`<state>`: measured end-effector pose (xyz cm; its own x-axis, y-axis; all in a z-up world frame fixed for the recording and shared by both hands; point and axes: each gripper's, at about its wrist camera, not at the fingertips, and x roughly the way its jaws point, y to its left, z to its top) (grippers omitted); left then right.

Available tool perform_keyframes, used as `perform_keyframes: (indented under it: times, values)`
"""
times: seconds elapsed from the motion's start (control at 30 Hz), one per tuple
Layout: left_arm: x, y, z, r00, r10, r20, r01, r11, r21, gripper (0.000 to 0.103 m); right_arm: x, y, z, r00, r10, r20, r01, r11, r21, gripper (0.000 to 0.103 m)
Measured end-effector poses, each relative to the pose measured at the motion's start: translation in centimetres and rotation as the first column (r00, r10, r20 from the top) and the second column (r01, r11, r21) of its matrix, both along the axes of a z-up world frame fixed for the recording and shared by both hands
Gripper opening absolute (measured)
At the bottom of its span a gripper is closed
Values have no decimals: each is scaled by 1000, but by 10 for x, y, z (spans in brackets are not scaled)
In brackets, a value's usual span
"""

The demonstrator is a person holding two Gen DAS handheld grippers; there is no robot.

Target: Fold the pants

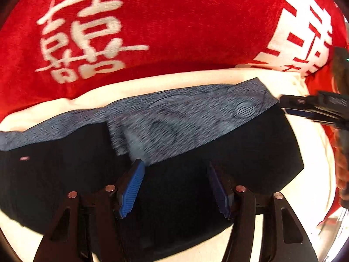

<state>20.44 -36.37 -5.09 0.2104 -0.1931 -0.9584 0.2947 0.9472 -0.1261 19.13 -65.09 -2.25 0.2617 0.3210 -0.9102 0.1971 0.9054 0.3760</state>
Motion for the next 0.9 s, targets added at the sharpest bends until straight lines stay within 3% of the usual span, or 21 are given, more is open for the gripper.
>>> perform_keyframes:
  times: [0.1,0.27,0.5,0.9]
  values:
    - [-8,20,11,1000,18,15,-18,1000,-7,85,-16,15,18,1000,3,26,-2,999,-47,51]
    - [-23,63,8,997,74,-26,-73,997,29,85,-42,41,35,999,-11,37,13,997,-70,51]
    - [-42,108,5,987,151,-47,-147,987,70,85,-53,135,16,995,99,-10,-99,993,-63,51]
    - [-72,191,2,959,271,-84,-270,963,27,85,-50,229,3,979,195,-67,-202,971,-126,58]
